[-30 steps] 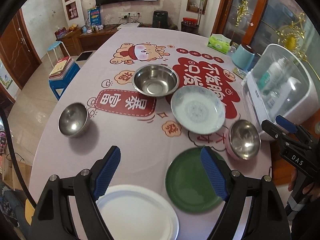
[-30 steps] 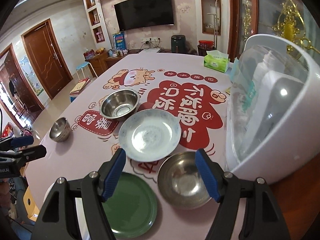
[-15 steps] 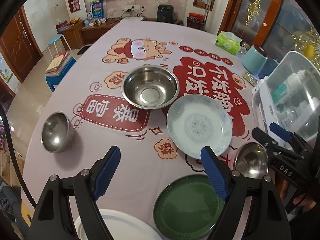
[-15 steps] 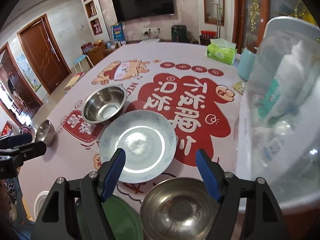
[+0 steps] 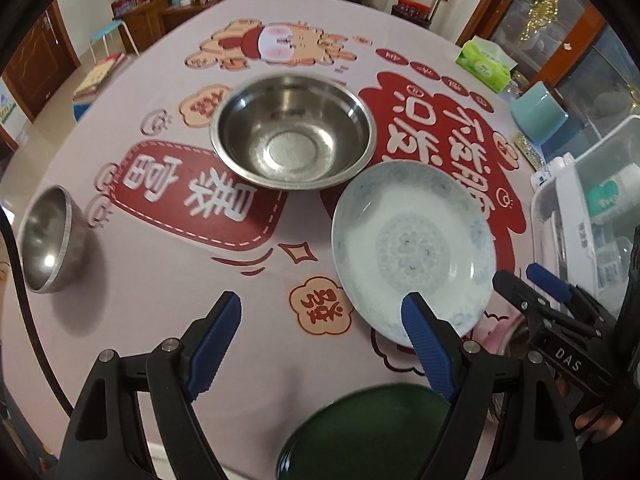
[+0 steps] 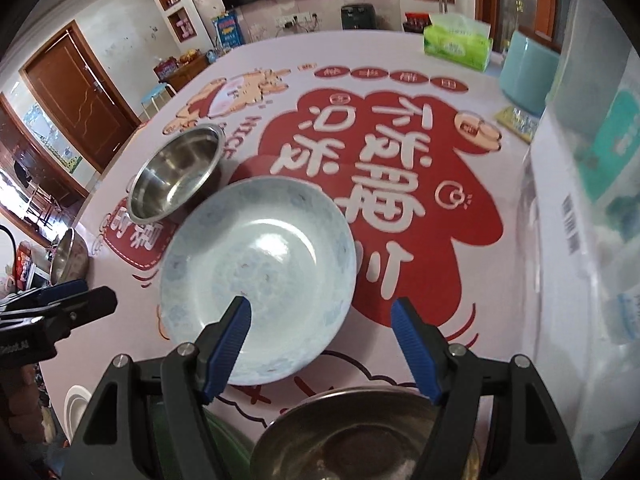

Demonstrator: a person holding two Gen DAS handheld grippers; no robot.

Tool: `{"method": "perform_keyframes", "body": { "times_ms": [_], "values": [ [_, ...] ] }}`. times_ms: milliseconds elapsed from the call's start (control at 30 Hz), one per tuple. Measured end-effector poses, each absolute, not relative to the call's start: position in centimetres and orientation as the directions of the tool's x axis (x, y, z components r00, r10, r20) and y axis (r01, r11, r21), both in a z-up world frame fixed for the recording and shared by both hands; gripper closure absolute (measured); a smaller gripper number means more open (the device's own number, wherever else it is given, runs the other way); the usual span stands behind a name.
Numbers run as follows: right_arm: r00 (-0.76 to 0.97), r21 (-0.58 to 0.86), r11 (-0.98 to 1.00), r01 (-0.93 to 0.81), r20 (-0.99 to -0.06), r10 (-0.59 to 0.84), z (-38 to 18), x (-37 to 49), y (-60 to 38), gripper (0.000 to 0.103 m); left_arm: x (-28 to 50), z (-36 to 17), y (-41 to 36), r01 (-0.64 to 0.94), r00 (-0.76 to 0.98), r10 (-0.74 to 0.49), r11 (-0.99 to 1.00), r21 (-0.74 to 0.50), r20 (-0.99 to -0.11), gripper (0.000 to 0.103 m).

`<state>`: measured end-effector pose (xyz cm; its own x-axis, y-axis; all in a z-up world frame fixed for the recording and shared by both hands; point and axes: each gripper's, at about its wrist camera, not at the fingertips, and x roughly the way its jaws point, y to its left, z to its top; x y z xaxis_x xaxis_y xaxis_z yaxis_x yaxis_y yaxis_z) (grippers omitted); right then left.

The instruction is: Organize plates and bowls

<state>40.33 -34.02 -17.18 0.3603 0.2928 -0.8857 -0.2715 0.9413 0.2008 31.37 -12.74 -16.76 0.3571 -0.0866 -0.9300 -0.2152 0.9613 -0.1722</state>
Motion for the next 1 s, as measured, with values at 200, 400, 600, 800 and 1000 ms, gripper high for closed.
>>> {"method": "perform_keyframes", "body": {
  "times_ms": [200,400,600,800,1000],
  "values": [
    [0.315,0.235,0.931,-0.278,-0.894,0.319,-19.1,41.0,-34.1,0.03,32.6,-20.0,-12.8,-0.237,0.331,-0.109,0.952,-0.194,-0.937,0.022],
    [0.288,0.26,0.924,-0.279,-0.895,0.339,-20.2,41.4,-34.4,0.03,33.3,-21.9,-13.2,-0.248,0.331,-0.135,0.942,-0.224,-0.934,0.022],
    [0.292,0.284,0.914,-0.289,-0.883,0.367,-20.5,41.6,-34.4,0.03,34.0,-23.0,-13.2,-0.27,0.333,-0.147,0.932,-0.243,-0.932,0.022],
    [0.278,0.317,0.897,-0.31,-0.871,0.404,-20.8,41.8,-34.4,0.042,34.8,-23.6,-13.5,-0.289,0.328,-0.151,0.924,-0.251,-0.933,0.031],
    [0.253,0.342,0.886,-0.312,-0.87,0.424,-21.3,42.0,-33.9,0.055,35.0,-23.9,-13.6,-0.291,0.332,-0.164,0.919,-0.267,-0.929,0.05]
  ]
}}
